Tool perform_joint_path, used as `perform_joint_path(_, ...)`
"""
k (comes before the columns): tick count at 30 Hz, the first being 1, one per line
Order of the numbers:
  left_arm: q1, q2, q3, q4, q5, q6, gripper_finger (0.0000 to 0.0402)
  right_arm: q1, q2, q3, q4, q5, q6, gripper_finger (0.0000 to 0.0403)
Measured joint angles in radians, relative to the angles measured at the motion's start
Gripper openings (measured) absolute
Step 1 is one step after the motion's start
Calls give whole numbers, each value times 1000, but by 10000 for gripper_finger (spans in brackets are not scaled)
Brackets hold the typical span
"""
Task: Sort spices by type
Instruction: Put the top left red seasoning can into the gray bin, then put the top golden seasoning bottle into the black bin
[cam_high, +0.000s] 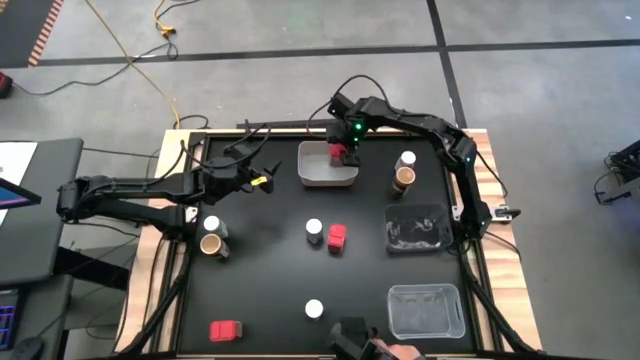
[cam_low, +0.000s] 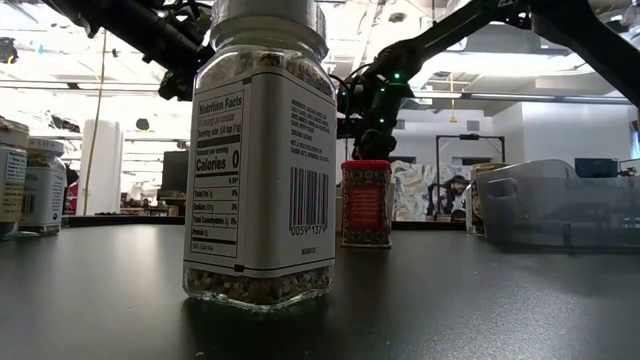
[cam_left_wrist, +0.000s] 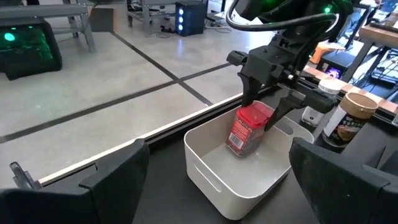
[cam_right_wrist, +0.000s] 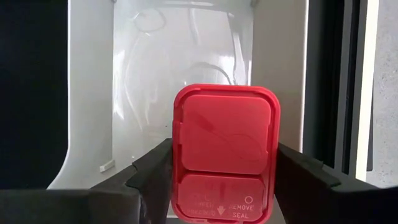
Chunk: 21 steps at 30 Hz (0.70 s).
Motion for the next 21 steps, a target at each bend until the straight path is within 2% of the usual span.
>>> perform_joint_path(9, 0, 0, 0, -3, 0, 0, 371, 0, 0, 0, 2, -1, 0, 307)
perform_joint_path(14, 0, 0, 0, -3, 0, 0, 371, 0, -21, 0, -12, 0, 0, 311)
perform_joint_path(21, 0, 0, 0, -3, 0, 0, 371, -5, -122, 0, -13, 0, 67, 312)
